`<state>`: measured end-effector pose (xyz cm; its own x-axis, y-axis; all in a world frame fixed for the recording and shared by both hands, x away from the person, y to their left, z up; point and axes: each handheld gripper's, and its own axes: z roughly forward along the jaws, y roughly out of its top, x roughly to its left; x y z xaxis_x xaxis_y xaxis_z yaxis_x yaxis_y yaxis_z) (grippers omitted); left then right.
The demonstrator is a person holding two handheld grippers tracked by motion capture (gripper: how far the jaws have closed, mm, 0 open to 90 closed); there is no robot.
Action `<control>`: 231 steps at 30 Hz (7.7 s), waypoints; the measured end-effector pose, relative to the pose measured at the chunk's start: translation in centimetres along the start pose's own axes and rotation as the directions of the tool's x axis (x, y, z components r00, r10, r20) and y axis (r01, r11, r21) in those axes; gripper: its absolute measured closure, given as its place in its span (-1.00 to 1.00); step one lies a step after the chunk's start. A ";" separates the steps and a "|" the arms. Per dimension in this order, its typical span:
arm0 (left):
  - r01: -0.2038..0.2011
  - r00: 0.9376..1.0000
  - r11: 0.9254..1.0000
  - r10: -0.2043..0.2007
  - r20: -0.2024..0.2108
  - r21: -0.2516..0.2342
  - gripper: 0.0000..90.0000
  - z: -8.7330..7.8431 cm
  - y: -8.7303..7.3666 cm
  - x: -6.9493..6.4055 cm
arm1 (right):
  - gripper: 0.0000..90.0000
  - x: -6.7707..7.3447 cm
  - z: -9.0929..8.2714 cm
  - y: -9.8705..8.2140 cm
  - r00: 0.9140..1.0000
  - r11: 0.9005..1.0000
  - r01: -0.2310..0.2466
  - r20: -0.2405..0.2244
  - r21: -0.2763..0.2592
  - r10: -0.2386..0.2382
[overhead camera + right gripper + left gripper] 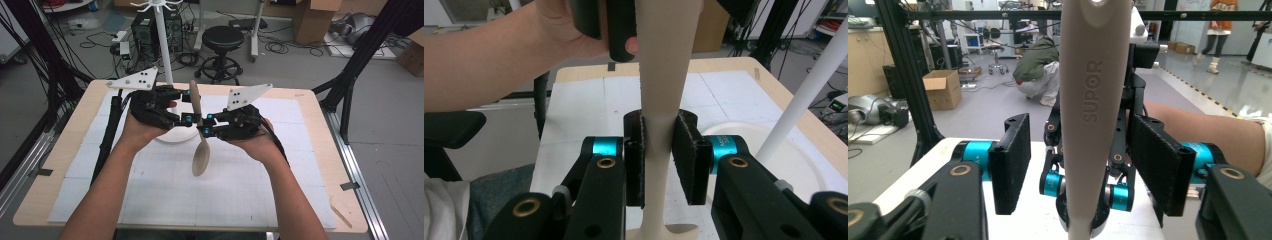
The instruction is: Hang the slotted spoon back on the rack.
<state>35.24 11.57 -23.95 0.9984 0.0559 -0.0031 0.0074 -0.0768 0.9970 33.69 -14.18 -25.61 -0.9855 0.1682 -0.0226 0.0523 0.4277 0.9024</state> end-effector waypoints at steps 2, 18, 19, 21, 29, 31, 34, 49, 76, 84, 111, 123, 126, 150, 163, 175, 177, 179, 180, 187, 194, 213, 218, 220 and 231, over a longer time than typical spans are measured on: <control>-0.004 1.000 1.000 0.004 0.007 -0.002 0.07 0.0 0.0 0.0 | 0.69 0.0 0.0 0.0 1.000 1.000 0.002 -0.004 0.002 -0.002; -0.010 0.999 0.999 0.011 0.036 -0.033 0.46 -0.1 0.1 -0.1 | 0.69 0.2 0.1 0.0 1.000 1.000 0.003 -0.007 0.002 -0.003; -0.010 0.999 0.999 0.011 0.036 -0.033 0.48 -0.1 0.1 -0.1 | 0.68 0.2 0.1 0.1 1.000 1.000 0.004 -0.006 0.003 -0.004; -0.017 0.999 0.999 0.018 0.029 -0.032 0.50 -0.1 0.1 -0.1 | 0.69 0.2 0.1 0.1 1.000 1.000 0.005 -0.007 0.003 -0.005; -0.015 1.000 1.000 0.016 0.013 -0.027 0.53 -0.1 0.2 -0.2 | 0.65 0.2 0.0 -0.1 1.000 1.000 -0.010 -0.004 -0.013 0.009; -0.024 1.000 1.000 0.024 -0.015 -0.014 0.53 -0.3 0.5 -0.3 | 0.53 0.1 -0.2 -0.1 1.000 0.999 -0.023 -0.008 -0.032 0.022; -0.023 0.999 1.000 0.023 -0.032 -0.007 0.53 -0.5 0.6 -0.3 | 0.43 0.1 -0.5 -0.2 0.999 0.999 -0.035 -0.005 -0.040 0.035; 0.011 0.990 0.997 0.000 -0.139 0.077 0.52 -4.0 1.0 0.1 | 0.28 0.3 -5.1 -1.4 0.993 0.995 -0.053 0.099 -0.080 0.061; 0.054 0.950 0.998 -0.042 -0.310 0.033 0.52 -11.6 2.5 1.5 | -0.20 0.4 -10.2 -4.4 0.948 0.982 -0.075 0.293 -0.172 0.123; 0.057 0.944 0.998 -0.042 -0.327 0.036 0.52 -12.3 3.0 2.2 | -0.40 0.3 -10.3 -5.3 0.932 0.975 -0.093 0.328 -0.204 0.157; 0.085 0.904 0.994 -0.049 -0.424 0.065 0.52 -12.7 6.4 6.1 | -0.54 0.0 -10.6 -6.4 0.918 0.969 -0.119 0.348 -0.217 0.190; 0.103 0.883 0.988 -0.039 -0.468 0.112 0.52 -12.0 8.1 8.3 | -0.53 0.0 -10.7 -6.5 0.916 0.969 -0.120 0.352 -0.218 0.192; 0.101 0.881 0.987 -0.029 -0.473 0.128 0.53 -11.9 8.1 8.6 | -0.53 0.1 -10.9 -6.4 0.917 0.968 -0.117 0.351 -0.221 0.191; 0.122 0.863 0.977 -0.018 -0.504 0.173 0.53 -11.1 8.1 10.1 | -0.52 0.0 -11.1 -6.6 0.917 0.967 -0.125 0.346 -0.221 0.197; 0.125 0.853 0.975 -0.013 -0.521 0.181 0.53 -11.8 8.4 10.1 | -0.50 0.1 -11.0 -6.6 0.918 0.968 -0.122 0.345 -0.218 0.194; 0.133 0.848 0.972 -0.009 -0.531 0.196 0.52 -11.9 8.5 10.4 | -0.50 0.1 -11.0 -6.5 0.919 0.968 -0.122 0.343 -0.220 0.193; 0.139 0.844 0.971 -0.012 -0.536 0.197 0.52 -11.7 8.5 10.5 | -0.50 0.1 -11.0 -6.5 0.920 0.968 -0.118 0.344 -0.220 0.190; 0.145 0.844 0.968 -0.013 -0.536 0.204 0.52 -11.6 8.5 10.7 | -0.50 0.1 -11.0 -6.5 0.919 0.968 -0.122 0.343 -0.219 0.194; 0.146 0.843 0.968 -0.012 -0.537 0.207 0.52 -11.6 8.5 10.8 | -0.50 0.1 -11.1 -6.5 0.918 0.968 -0.123 0.344 -0.221 0.195; 0.147 0.842 0.963 -0.003 -0.539 0.226 0.52 -11.1 8.8 11.2 | -0.50 0.2 -11.3 -6.7 0.916 0.967 -0.126 0.348 -0.223 0.200; 0.158 0.843 0.955 0.002 -0.538 0.252 0.52 -10.3 8.7 11.8 | -0.49 0.3 -11.4 -6.8 0.917 0.967 -0.128 0.345 -0.221 0.200; 0.191 0.815 0.970 -0.073 -0.575 0.148 -0.14 -12.8 5.9 11.2 | -0.49 0.4 -11.1 -6.7 0.918 0.970 -0.126 0.347 -0.207 0.193; 0.180 0.818 0.974 -0.069 -0.571 0.139 -0.20 -14.2 4.9 10.3 | -0.49 0.4 -10.9 -6.6 0.918 0.971 -0.128 0.347 -0.204 0.194; 0.172 0.819 0.977 -0.069 -0.569 0.129 -0.22 -14.6 4.7 9.9 | -0.49 0.4 -10.8 -6.5 0.917 0.971 -0.130 0.347 -0.203 0.196; 0.104 0.877 0.992 -0.056 -0.478 0.074 -0.39 -15.3 4.3 6.2 | -0.49 0.4 -10.3 -6.4 0.920 0.973 -0.122 0.344 -0.198 0.185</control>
<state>40.64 26.77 -18.54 0.8484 0.5288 -0.0221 0.1151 -0.1437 0.9829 31.32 -26.00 -26.97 -0.8418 0.5397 -0.0015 0.1393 0.2199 0.9655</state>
